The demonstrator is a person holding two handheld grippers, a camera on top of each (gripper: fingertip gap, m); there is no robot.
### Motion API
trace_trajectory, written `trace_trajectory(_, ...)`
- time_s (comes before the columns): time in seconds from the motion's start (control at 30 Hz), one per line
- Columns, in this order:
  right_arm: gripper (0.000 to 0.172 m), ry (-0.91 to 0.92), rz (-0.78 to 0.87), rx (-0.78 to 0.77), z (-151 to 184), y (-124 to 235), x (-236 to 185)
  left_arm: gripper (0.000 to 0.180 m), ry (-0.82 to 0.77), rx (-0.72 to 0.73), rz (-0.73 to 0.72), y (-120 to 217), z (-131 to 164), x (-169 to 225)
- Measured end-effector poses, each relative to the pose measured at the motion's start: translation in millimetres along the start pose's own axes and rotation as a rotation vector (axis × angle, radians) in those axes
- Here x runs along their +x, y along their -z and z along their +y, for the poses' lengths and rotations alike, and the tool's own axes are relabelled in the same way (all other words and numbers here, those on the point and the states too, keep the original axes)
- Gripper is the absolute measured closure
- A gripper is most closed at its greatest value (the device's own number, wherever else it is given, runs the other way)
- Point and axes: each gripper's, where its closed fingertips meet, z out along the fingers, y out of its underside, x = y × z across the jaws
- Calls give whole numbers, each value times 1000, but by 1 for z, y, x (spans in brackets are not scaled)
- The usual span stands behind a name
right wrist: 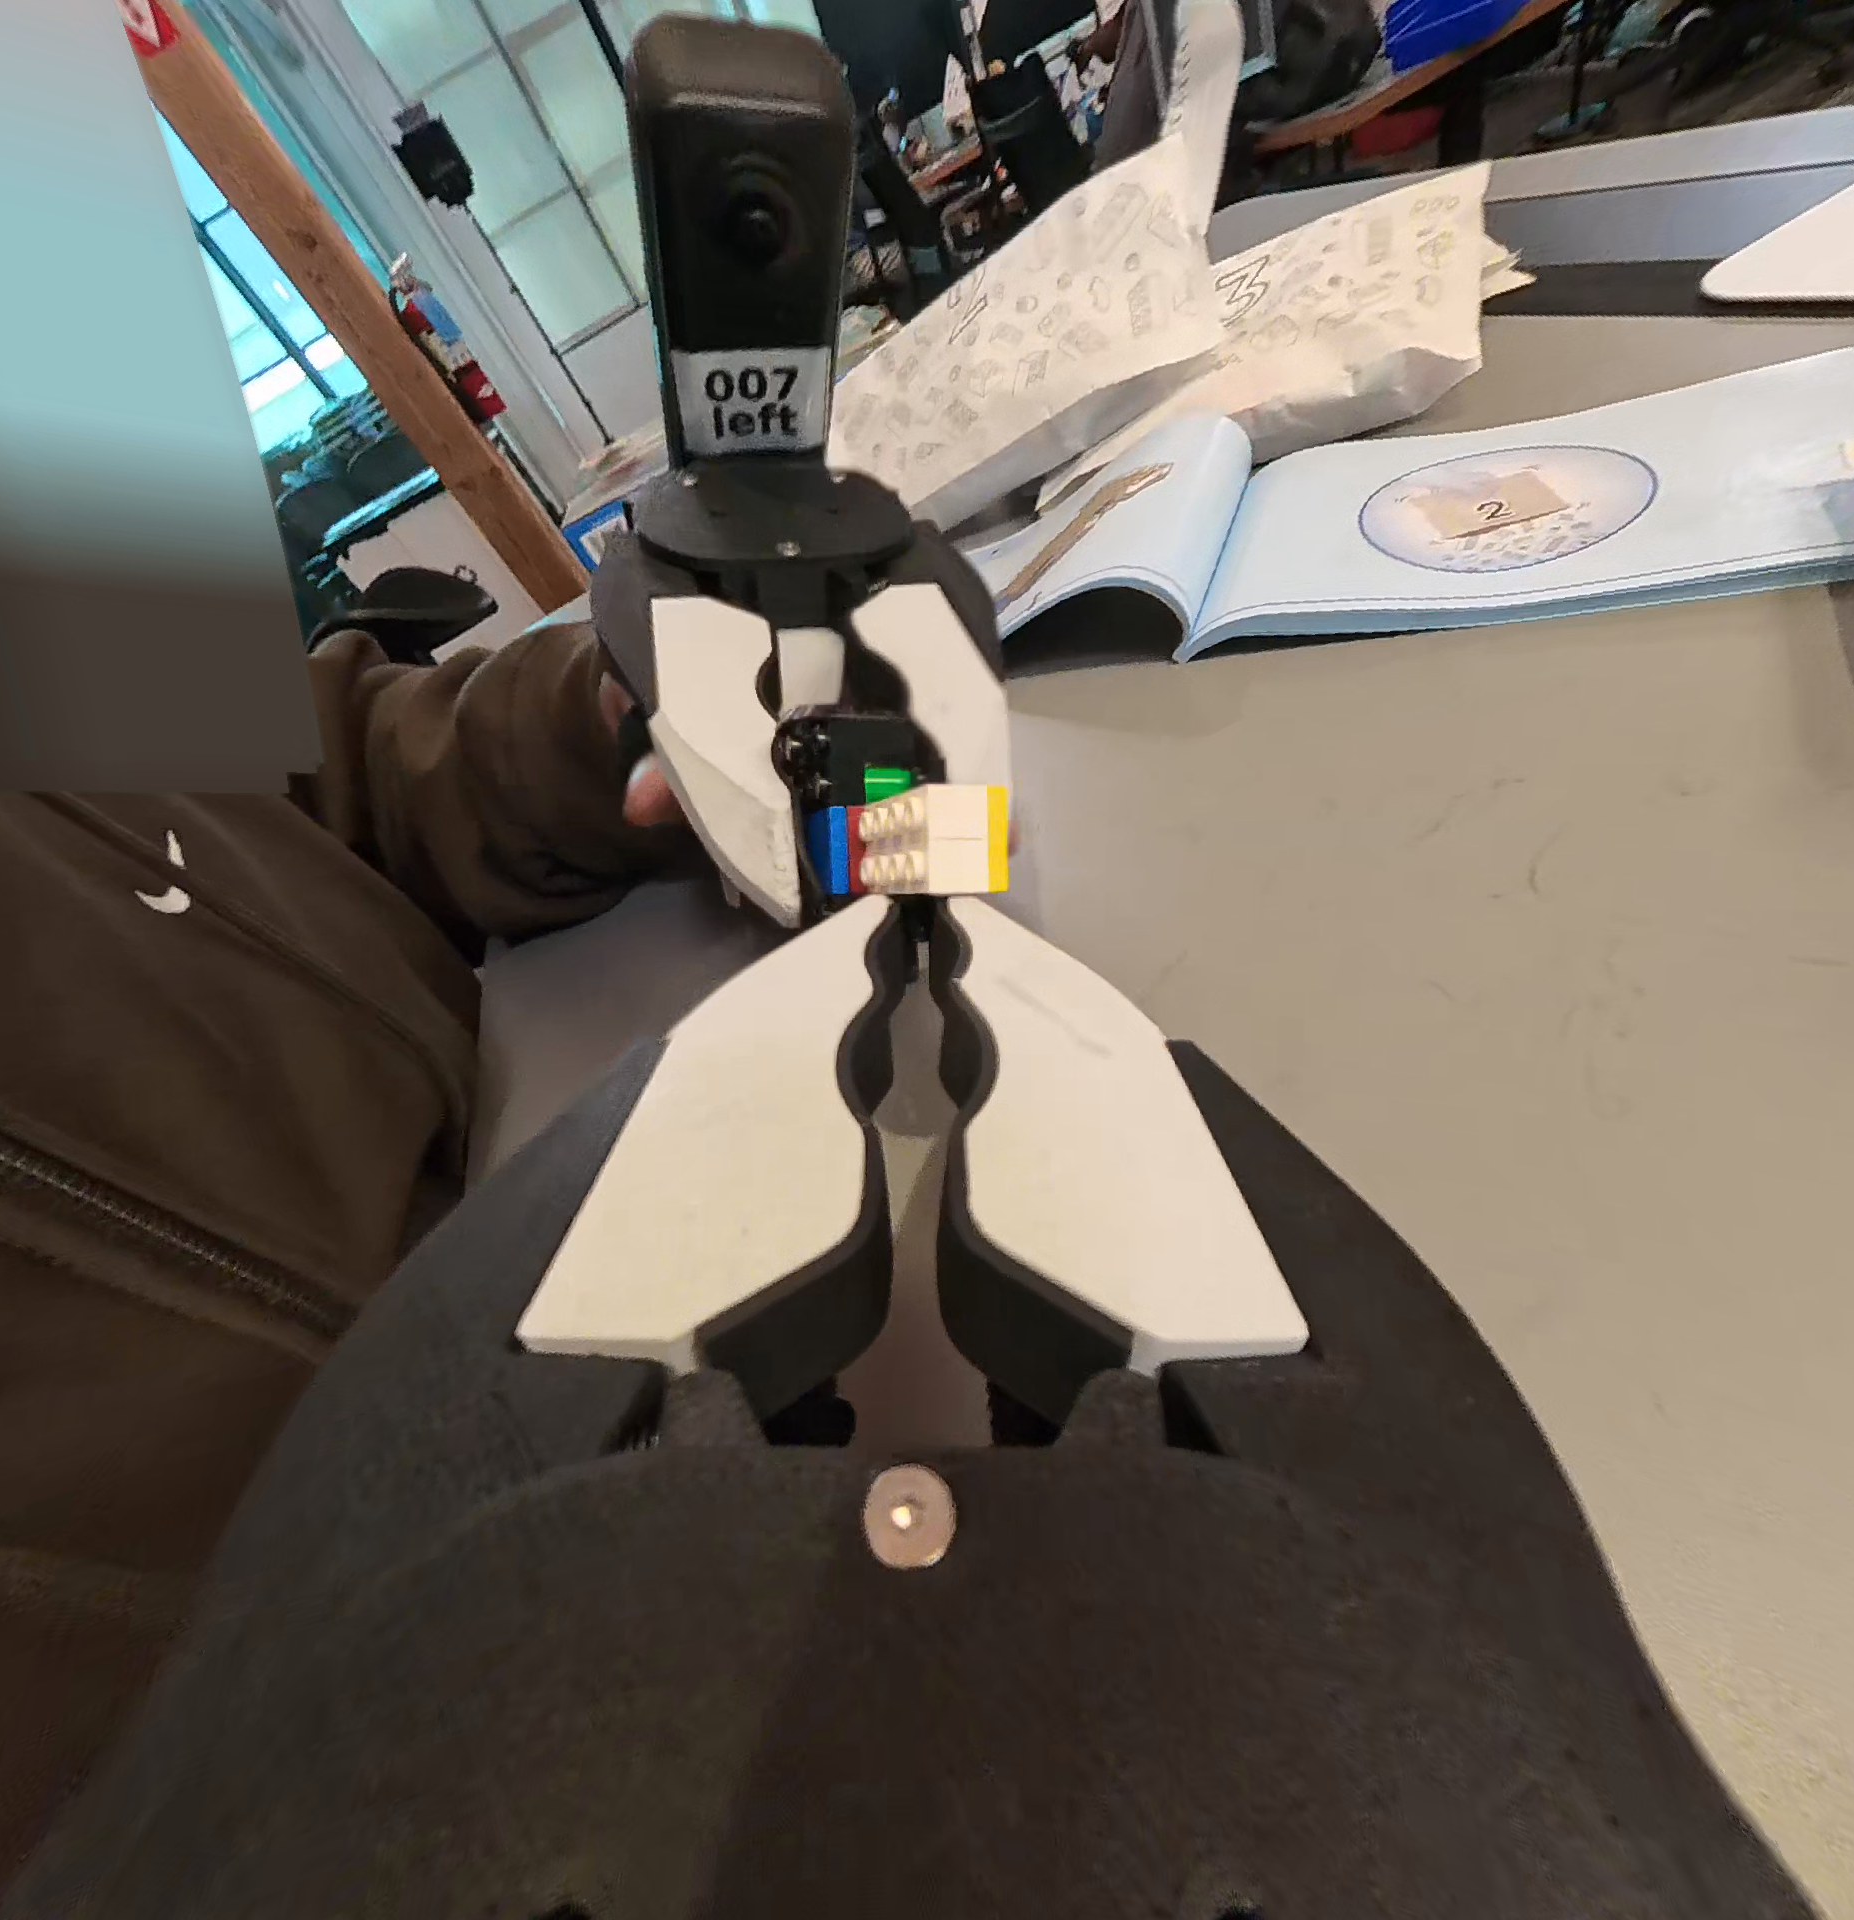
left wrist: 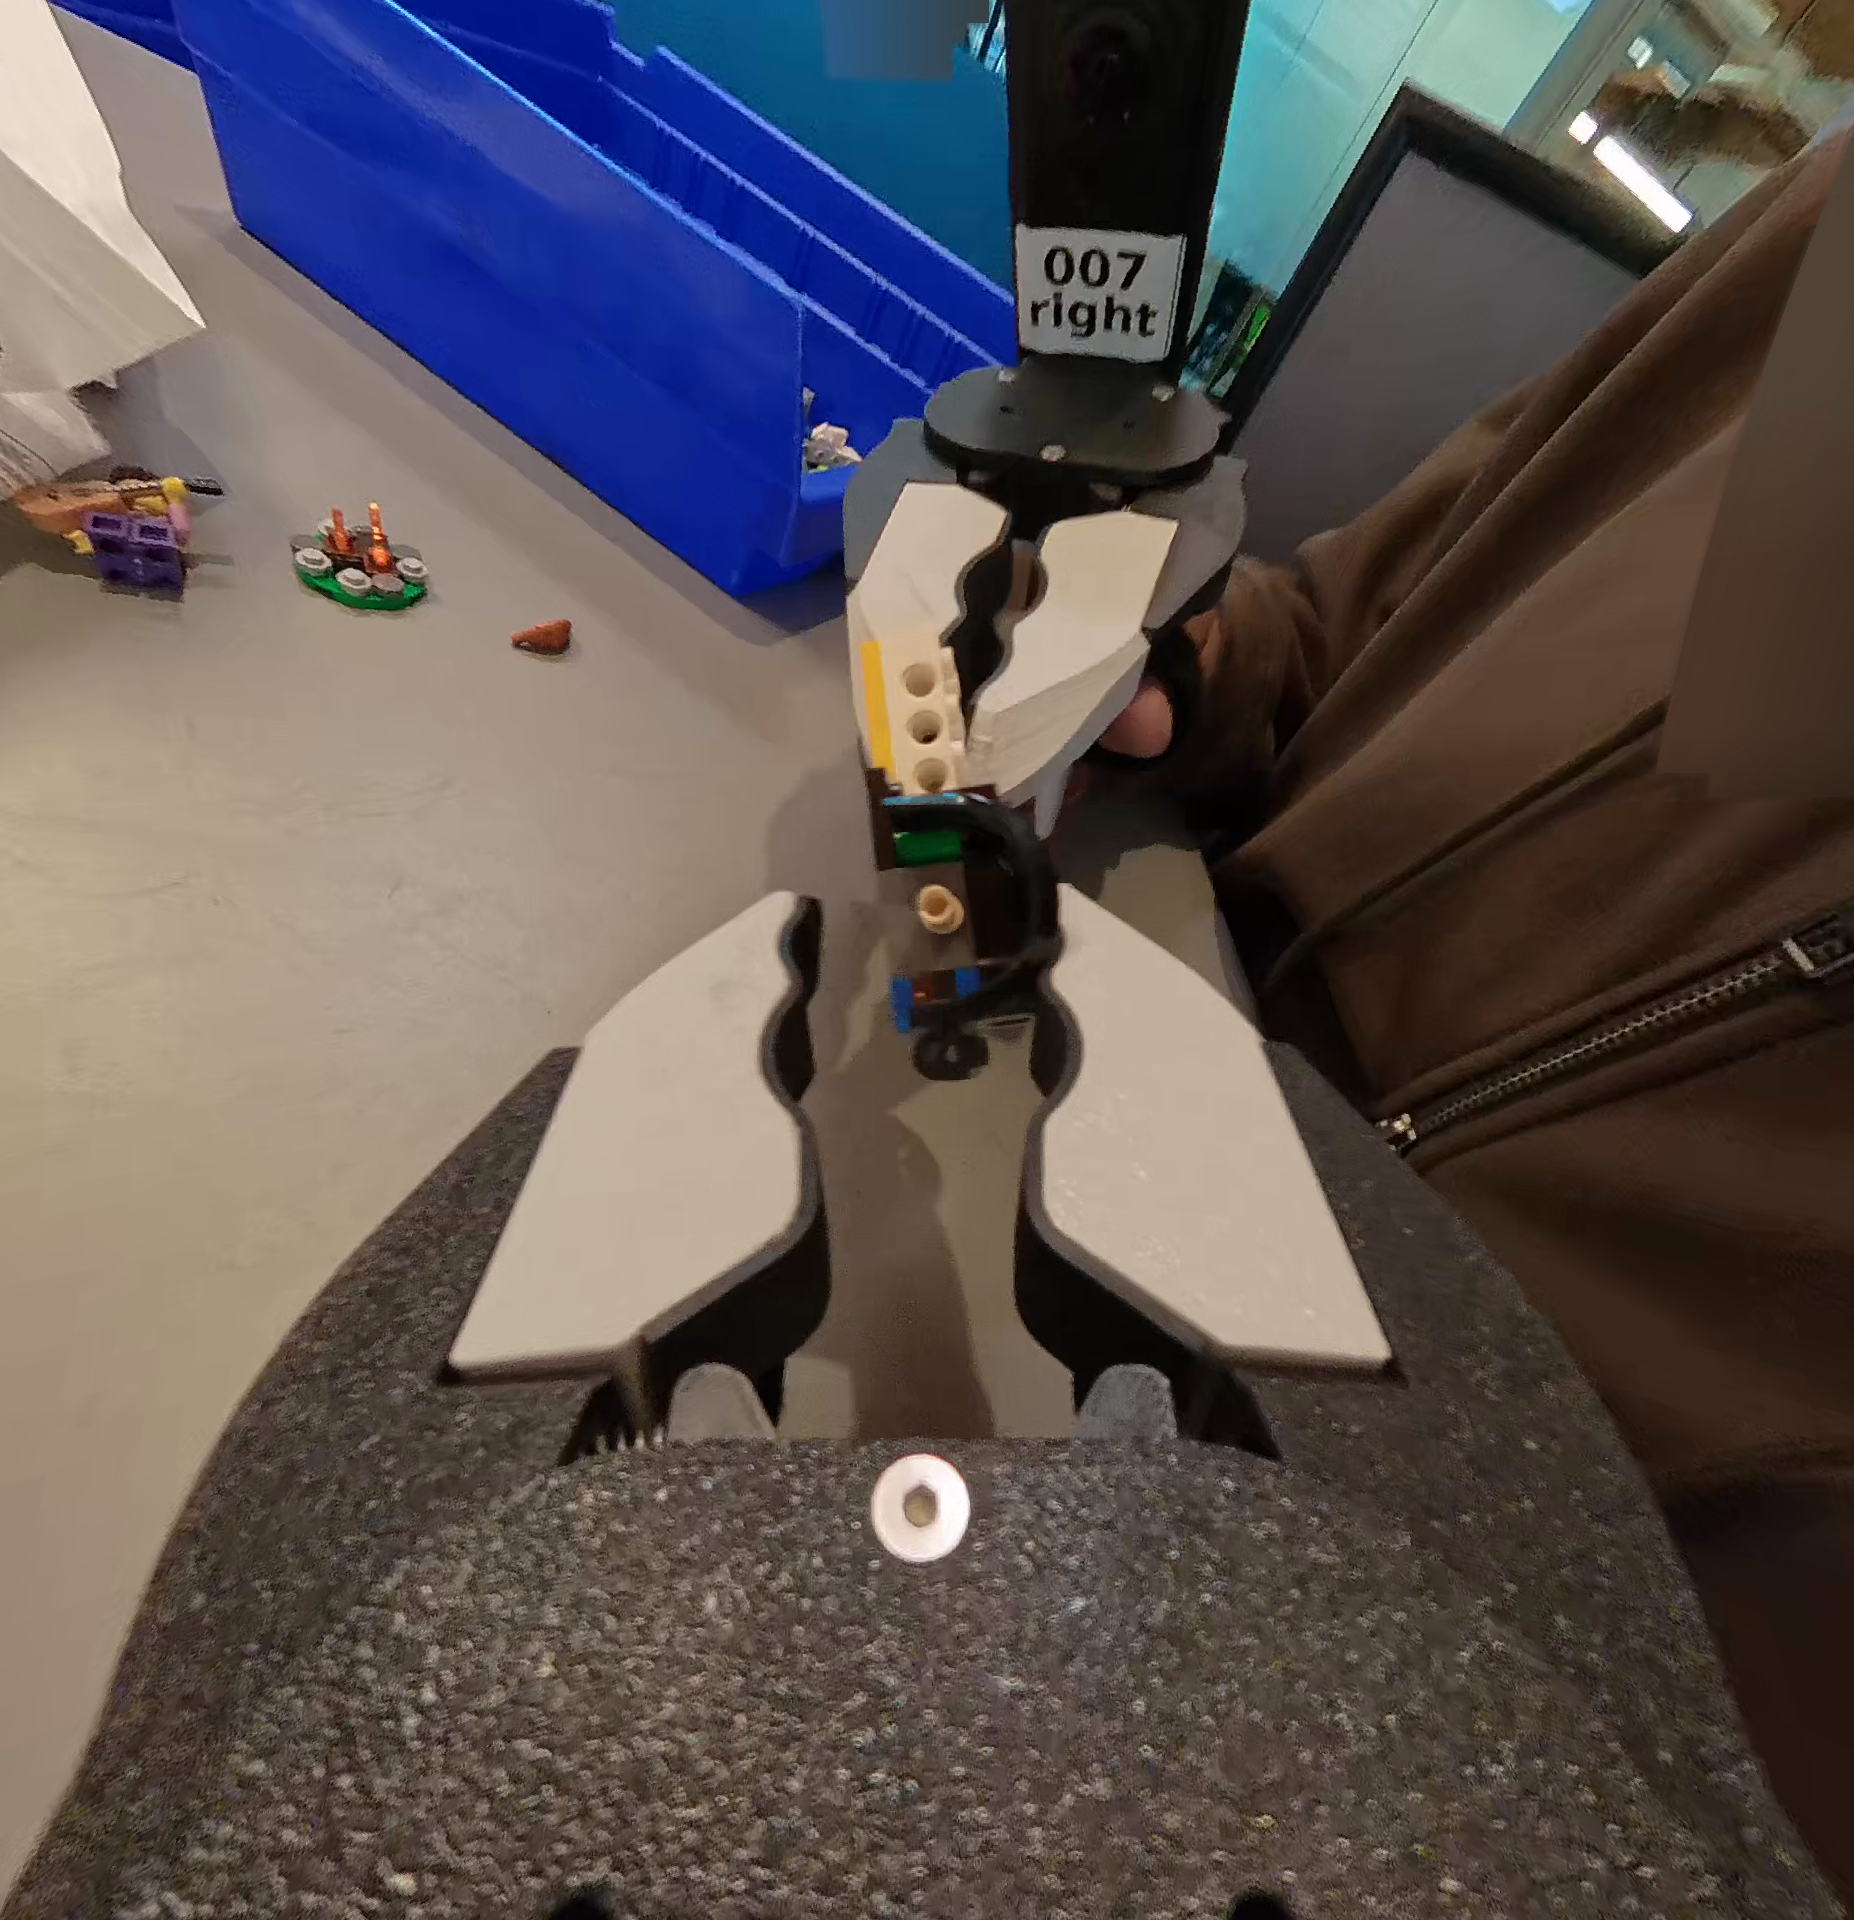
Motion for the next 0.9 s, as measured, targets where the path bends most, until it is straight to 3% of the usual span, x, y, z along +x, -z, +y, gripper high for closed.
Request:
trace_trajectory(0.1,167,47,-6,-50,2,-1,-3,126,-50,-14,-16,2,-3,2)
trace_trajectory(0.2,168,124,15,-108,7,-3,-3,123,-78,-28,-34,5,-5,2)
trace_trajectory(0.3,168,169,-1,-146,10,-7,-10,132,-66,-67,-16,-2,2,6)
trace_trajectory(0.37,168,228,25,-190,15,-10,-9,157,-58,-119,5,-7,12,9)
trace_trajectory(0.6,168,361,115,-97,1,-8,-7,160,61,-4,12,-1,-4,6)
trace_trajectory(0.7,168,385,247,-27,-6,13,14,160,188,162,-85,37,-22,-29)
trace_trajectory(0.77,168,320,299,-15,-4,32,28,160,216,208,-75,55,-26,-35)
trace_trajectory(0.9,167,257,423,-15,-2,67,42,160,205,172,-26,37,-22,-26)
